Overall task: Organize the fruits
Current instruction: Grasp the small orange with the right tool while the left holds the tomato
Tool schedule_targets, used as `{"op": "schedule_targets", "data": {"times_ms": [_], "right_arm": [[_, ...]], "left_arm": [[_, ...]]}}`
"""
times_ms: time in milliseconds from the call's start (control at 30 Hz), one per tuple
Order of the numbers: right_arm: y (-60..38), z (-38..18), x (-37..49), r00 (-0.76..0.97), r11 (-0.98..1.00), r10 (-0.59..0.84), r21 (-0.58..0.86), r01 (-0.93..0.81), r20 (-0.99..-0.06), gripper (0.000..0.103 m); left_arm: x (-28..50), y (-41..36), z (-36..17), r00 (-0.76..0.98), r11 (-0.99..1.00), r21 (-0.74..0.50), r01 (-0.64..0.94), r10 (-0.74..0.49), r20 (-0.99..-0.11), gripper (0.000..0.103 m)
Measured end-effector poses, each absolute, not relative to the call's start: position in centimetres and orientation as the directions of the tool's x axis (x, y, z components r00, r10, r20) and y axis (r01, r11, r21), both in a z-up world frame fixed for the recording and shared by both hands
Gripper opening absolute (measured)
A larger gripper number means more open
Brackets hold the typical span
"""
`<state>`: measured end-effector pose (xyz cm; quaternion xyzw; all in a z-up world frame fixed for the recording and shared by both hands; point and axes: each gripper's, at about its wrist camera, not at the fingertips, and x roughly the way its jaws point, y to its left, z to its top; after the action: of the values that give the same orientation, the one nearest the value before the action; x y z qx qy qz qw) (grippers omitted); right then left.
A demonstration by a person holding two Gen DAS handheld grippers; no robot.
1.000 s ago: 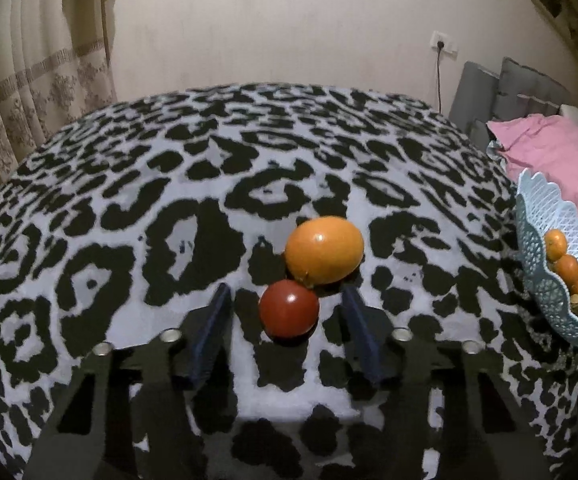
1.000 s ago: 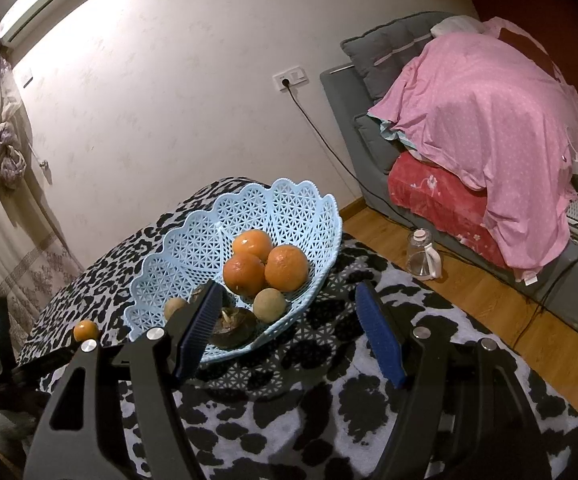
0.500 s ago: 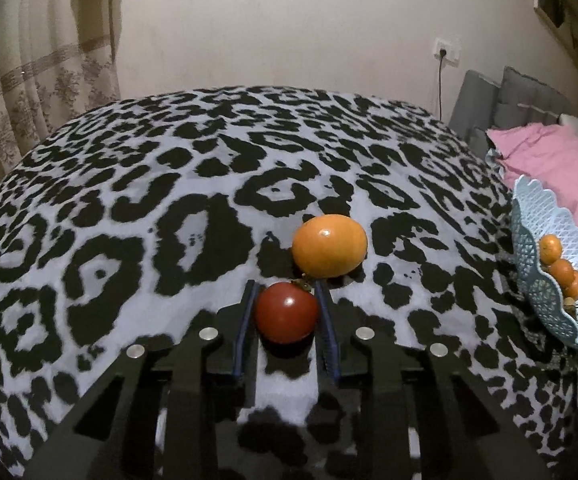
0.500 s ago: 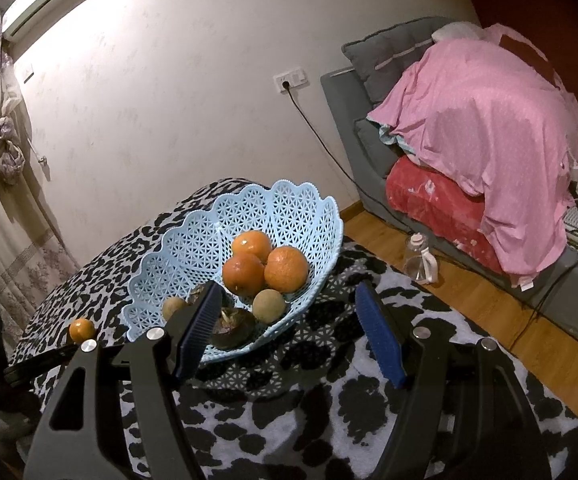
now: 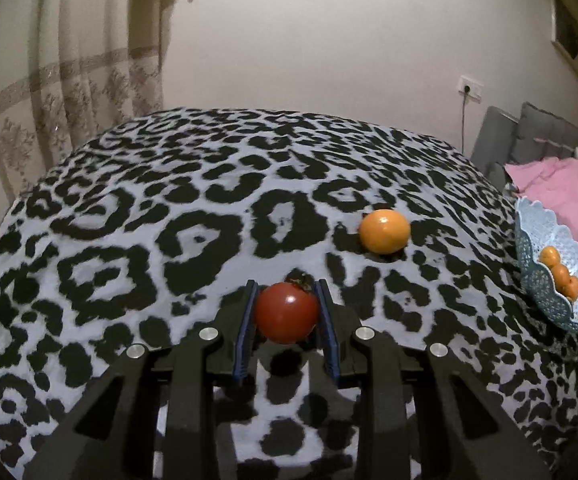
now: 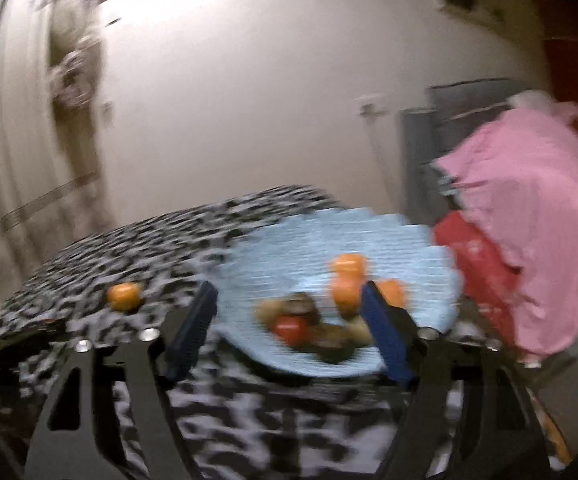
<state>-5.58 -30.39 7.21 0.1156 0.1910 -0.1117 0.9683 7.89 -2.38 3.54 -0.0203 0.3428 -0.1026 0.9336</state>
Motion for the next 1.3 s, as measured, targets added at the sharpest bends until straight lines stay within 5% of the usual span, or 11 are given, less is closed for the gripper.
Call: {"op": "schedule_targets", "data": {"times_ms": [467,633,900,1300], "right_arm": [[-20.3,4.5,8.9,0.766,0.980,0.168,0.188,-0.063,-0.620,0.080],[-17.7,3.0,12.9,0.719,0.982,0.179,0.163,-0.092,-0.672,0.078],[-15.9,2.2,16.4,0.671,0.986,0.169,0.132,-0.105,-0.722,0.047],[-16.6,2.2,15.0,0.675,0.983,0.178,0.156,-0.094,-0.716,0.046]], "left_arm": [[8.4,-1.0,3.1,0.741,0.979,-0.170,0.112,-0.196,-0.642,0.029],[8.8,-0.5,2.8,0.728,0.976,-0.195,0.099,-0.205,-0.655,0.029],[8.9,-0.5,2.7,0.720,0.974,-0.200,0.104,-0.212,-0.660,0.029],[8.7,-0.7,2.8,0.727,0.975,-0.194,0.108,-0.210,-0.654,0.029]]}}
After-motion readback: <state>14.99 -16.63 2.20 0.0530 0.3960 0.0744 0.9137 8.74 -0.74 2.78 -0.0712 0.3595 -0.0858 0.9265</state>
